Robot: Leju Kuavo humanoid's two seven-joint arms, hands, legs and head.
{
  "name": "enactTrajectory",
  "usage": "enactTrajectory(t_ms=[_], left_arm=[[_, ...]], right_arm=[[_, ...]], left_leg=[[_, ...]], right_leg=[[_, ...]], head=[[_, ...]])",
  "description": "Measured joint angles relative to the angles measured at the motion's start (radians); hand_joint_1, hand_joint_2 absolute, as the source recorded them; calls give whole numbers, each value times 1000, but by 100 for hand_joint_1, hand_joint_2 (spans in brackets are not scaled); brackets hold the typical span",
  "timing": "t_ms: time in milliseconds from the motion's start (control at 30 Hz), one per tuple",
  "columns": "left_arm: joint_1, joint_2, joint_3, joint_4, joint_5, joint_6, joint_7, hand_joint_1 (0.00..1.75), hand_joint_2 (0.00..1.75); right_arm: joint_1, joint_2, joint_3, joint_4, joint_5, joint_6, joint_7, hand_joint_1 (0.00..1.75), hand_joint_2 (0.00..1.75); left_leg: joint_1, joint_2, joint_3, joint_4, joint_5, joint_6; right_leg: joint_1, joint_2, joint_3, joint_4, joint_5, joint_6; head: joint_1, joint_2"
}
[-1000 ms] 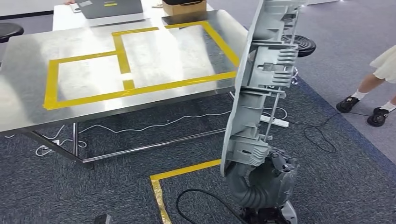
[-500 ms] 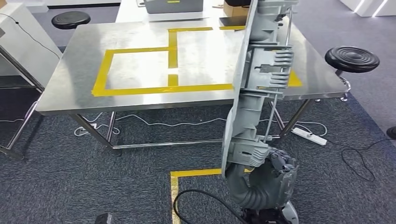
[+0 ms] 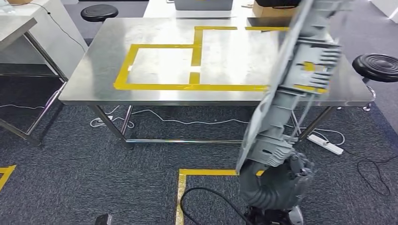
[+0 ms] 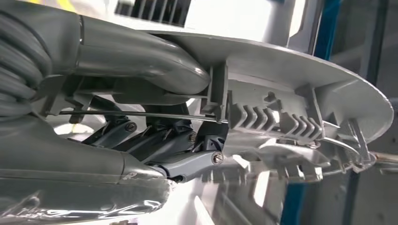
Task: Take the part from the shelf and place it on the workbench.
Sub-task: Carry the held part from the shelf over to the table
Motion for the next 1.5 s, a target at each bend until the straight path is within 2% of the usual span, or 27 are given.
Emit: enactTrajectory(t_ms=[100,200,233,267,300,400,467,533,600,633,700,733,767,800,833,900,933,1000,1100,1167,1233,1267,1300,1333,1400,1433,1500], left_arm=[[2,0,0,0,0,1,-1,0,175],[0,-1,0,0,2,1,-2,0,175],[0,-1,0,0,3,1,-2,0,175],[0,-1,0,0,4,1,-2,0,175],[0,-1,1,0,4,1,-2,0,175],[0,-3,1,0,5,1,-3,0,175],[1,-3,2,0,5,2,-3,0,175],[2,-2,2,0,4,3,-2,0,175],[2,-3,2,0,3,3,-2,0,175],[2,-3,2,0,1,3,-2,0,175],[2,-4,2,0,-3,3,-2,0,175],[3,-4,2,0,-5,3,-1,0,175],[3,-4,2,0,-8,3,-1,0,175],[4,-4,2,0,-10,3,0,0,175],[3,-3,2,0,-12,2,0,0,175],[2,-3,2,0,-16,1,0,0,175],[0,-2,2,0,-17,1,0,0,175],[-2,-2,1,0,-18,1,0,0,175],[0,-2,0,0,-24,0,0,0,175],[-1,-2,-1,0,-29,-3,-1,0,175],[-2,-2,-1,0,-31,-6,-3,0,175],[-2,-1,-2,0,-32,-7,-5,0,175],[-1,0,-2,0,-33,-8,-8,0,175],[-1,0,-2,0,-33,-9,-11,0,175],[-2,0,-2,0,-34,-11,-18,0,175],[-2,1,-2,0,-34,-12,-22,0,175],[-2,2,-2,0,-34,-13,-27,0,175]], right_arm=[[2,2,-5,-3,10,-17,-1,175,175],[6,2,-8,-3,35,-52,14,175,175],[8,2,-8,-2,51,-66,25,175,175],[10,2,-8,0,70,-81,37,175,175],[11,1,-9,2,91,-96,49,175,175],[10,1,-8,10,137,-141,78,175,175],[9,1,-8,13,139,-150,82,175,175],[11,2,-7,14,124,-151,69,175,175],[14,6,-9,13,106,-151,45,175,175],[14,9,-11,13,99,-151,32,175,175],[14,12,-14,10,89,-151,16,175,175],[14,13,-15,9,86,-151,13,175,175],[14,13,-15,7,85,-151,12,175,175],[14,13,-14,6,85,-151,12,175,175],[14,12,-14,6,87,-151,12,175,175],[13,12,-13,5,90,-151,13,175,175],[13,12,-13,4,92,-151,13,175,175],[11,11,-12,4,94,-151,14,175,175],[6,8,-9,3,107,-151,25,175,175],[1,2,-2,3,118,-150,40,175,175],[0,-5,4,2,122,-148,55,175,175],[0,-9,7,2,123,-147,61,175,175],[0,-11,9,2,124,-146,65,175,175],[1,-13,10,2,124,-146,68,175,175],[1,-16,12,2,124,-145,70,175,175],[1,-17,13,2,124,-144,71,175,175],[2,-18,15,2,124,-142,73,175,175]], left_leg=[[4,-1,6,-8,3,17],[6,-3,9,-10,3,27],[6,-4,9,-10,2,27],[6,-7,10,-10,2,27],[7,-10,12,-10,1,26],[8,-21,16,-4,-5,15],[5,-25,13,1,-6,3],[5,-25,11,-1,-4,-7],[7,-19,2,19,-21,-16],[7,-16,-15,57,-45,-20],[7,-12,-77,189,-111,-24],[7,-12,-108,253,-134,-25],[7,-12,-127,289,-139,-24],[7,-12,-127,287,-125,-22],[7,-11,-107,244,-93,-18],[6,-7,-38,108,-30,-11],[5,-5,-11,53,-14,-7],[2,-4,7,10,-13,-2],[4,-7,7,2,-8,15],[6,-7,10,-1,-6,24],[5,-7,10,-1,-7,28],[5,-7,11,-1,-7,28],[5,-8,12,-1,-8,28],[5,-9,13,-1,-9,27],[4,-13,18,0,-11,22],[3,-15,19,1,-13,18],[-1,-16,18,2,-12,8]], right_leg=[[-4,9,-14,27,-22,16],[-4,21,-101,206,-107,25],[-5,22,-129,259,-122,27],[-5,22,-142,278,-118,29],[-7,22,-135,256,-93,29],[-12,27,-47,68,1,30],[-12,34,-20,12,13,19],[-10,37,-23,12,13,3],[-10,35,-24,11,16,-11],[-11,33,-23,10,17,-16],[-10,29,-25,10,17,-22],[-10,28,-25,10,17,-24],[-9,27,-25,10,16,-24],[-9,27,-24,10,16,-25],[-8,27,-23,10,16,-24],[-6,27,-21,12,14,-20],[-4,28,-22,12,13,-16],[-1,27,-24,10,14,-4],[-4,26,-29,19,3,14],[-5,26,-69,107,-48,21],[-5,27,-133,241,-107,25],[-5,27,-153,281,-116,26],[-5,27,-156,283,-105,26],[-5,27,-138,244,-76,26],[-6,27,-70,105,-9,25],[-7,29,-42,49,10,21],[-5,33,-22,8,15,11]], head=[[4,0],[10,0],[10,0],[10,0],[10,0],[12,0],[12,0],[10,0],[9,0],[7,0],[4,0],[4,0],[4,0],[4,0],[4,0],[4,0],[4,0],[5,0],[7,0],[12,0],[15,0],[15,0],[15,0],[15,0],[15,0],[15,0],[13,0]])
